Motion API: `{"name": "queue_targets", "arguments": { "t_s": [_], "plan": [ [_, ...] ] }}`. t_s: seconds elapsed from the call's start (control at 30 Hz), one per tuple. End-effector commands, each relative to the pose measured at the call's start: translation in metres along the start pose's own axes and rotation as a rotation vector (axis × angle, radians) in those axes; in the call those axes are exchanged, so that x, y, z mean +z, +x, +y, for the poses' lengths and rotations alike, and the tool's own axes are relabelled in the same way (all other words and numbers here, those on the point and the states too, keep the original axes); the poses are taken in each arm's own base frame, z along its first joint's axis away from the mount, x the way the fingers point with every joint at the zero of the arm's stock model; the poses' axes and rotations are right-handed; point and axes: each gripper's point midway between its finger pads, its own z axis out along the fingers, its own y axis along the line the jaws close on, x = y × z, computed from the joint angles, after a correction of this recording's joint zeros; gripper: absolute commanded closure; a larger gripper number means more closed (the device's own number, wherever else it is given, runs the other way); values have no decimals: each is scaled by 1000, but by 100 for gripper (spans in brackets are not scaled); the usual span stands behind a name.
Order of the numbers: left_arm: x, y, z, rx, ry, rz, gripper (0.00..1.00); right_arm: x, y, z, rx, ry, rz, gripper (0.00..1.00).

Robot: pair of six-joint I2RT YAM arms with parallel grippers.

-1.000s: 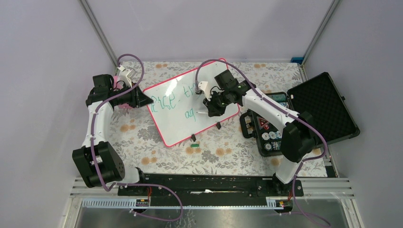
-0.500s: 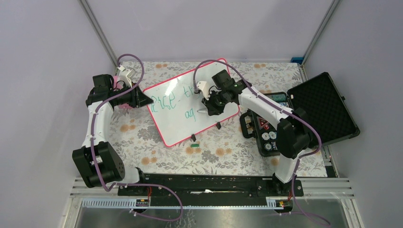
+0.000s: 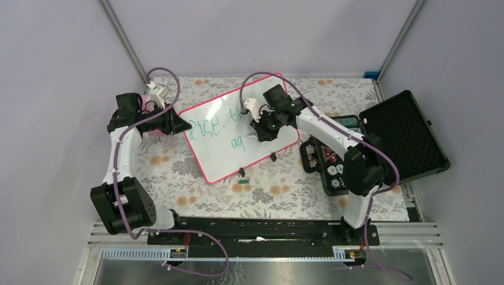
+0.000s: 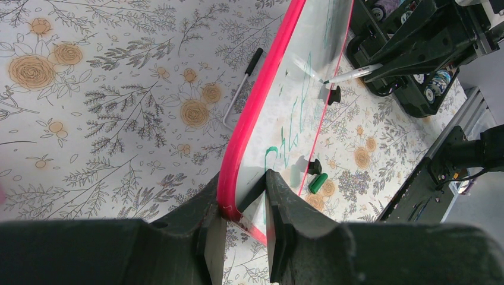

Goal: Write a sentence on the whiteboard

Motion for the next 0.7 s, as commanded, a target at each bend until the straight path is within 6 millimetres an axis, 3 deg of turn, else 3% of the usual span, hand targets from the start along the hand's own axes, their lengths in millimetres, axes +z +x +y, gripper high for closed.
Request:
{"name": "queue_targets", "arguments": {
  "t_s": [0.0, 0.67],
  "plan": [
    [-2, -5, 2, 109, -31, -13, 100, -1, -20, -2, -32, 24, -35, 100],
    [-2, -3, 3, 107, -31, -11, 100, 5, 6, 9, -40, 10, 26, 100]
  ]
}}
